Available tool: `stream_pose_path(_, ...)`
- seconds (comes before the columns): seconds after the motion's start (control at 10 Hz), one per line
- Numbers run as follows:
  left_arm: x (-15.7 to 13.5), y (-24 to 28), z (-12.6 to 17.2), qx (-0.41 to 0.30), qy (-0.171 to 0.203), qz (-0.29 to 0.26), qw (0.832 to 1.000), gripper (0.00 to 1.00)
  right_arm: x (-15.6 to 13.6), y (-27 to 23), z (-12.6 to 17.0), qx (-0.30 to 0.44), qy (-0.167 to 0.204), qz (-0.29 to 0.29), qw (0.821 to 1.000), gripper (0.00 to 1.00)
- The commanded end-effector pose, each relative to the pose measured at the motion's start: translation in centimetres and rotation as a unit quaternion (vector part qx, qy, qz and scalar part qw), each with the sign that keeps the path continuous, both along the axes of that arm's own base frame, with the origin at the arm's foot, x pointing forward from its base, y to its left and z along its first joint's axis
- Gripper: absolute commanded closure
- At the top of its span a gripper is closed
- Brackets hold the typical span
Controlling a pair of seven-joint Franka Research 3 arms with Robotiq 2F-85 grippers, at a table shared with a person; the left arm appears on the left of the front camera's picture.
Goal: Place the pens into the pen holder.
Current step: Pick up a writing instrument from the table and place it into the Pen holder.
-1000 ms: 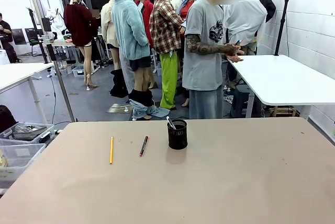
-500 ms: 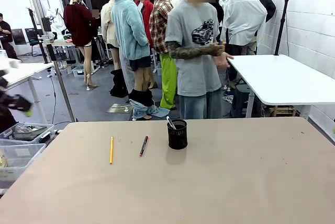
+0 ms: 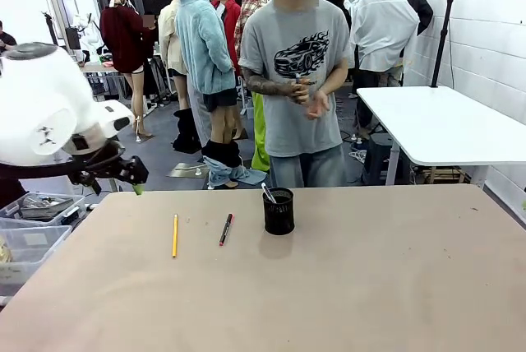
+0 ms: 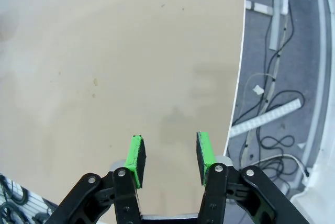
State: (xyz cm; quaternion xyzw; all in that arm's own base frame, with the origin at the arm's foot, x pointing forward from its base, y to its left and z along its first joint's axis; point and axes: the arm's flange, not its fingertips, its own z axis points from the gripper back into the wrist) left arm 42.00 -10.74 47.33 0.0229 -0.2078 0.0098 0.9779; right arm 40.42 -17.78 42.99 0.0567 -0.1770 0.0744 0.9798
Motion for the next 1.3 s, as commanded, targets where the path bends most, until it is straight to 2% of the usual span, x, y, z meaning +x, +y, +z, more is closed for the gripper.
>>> stream_pose_path(0.0,-0.8,1.3,1.2,0.010,-0.013,-0.040,0.999,0.00,0.0,-0.2,-0.1,-0.003,0.000,0.002,1.000,0.49)
stream_pose_path(0.1,-0.8,1.3,1.2,0.010,-0.013,-0.040,0.999,0.00,0.0,-0.2,-0.1,-0.003,0.000,0.002,1.000,0.49)
stream_pose_path(0.2,0.2,-0.2,-0.3,0.000,0.002,0.001,1.000,0.00,0.0,-0.2,-0.1,-0.003,0.000,0.002,1.000,0.49)
stream_pose_path(0.3,-0.9,2.1,0.1,-0.050,0.000,0.079,0.996,0.00,0.0,-0.2,-0.1,-0.003,0.000,0.002,1.000,0.49)
stream_pose_path(0.4,-0.3,2.7,-0.2,-0.077,0.001,0.110,0.991,0.00,0.0,-0.2,-0.1,-0.003,0.000,0.002,1.000,0.49)
stream_pose_path(0.6,4.0,1.3,-2.8,-0.081,0.063,0.119,0.988,0.00,0.0,-0.2,-0.1,-0.003,0.000,0.002,1.000,0.49)
stream_pose_path(0.8,7.4,-0.4,-5.1,-0.064,0.088,0.132,0.985,0.00,0.0,-0.2,-0.1,-0.003,0.000,0.002,1.000,0.49)
stream_pose_path(1.2,12.0,-5.9,-10.0,-0.036,0.134,0.097,0.986,0.00,0.0,-0.2,-0.1,-0.003,0.000,0.002,1.000,0.49)
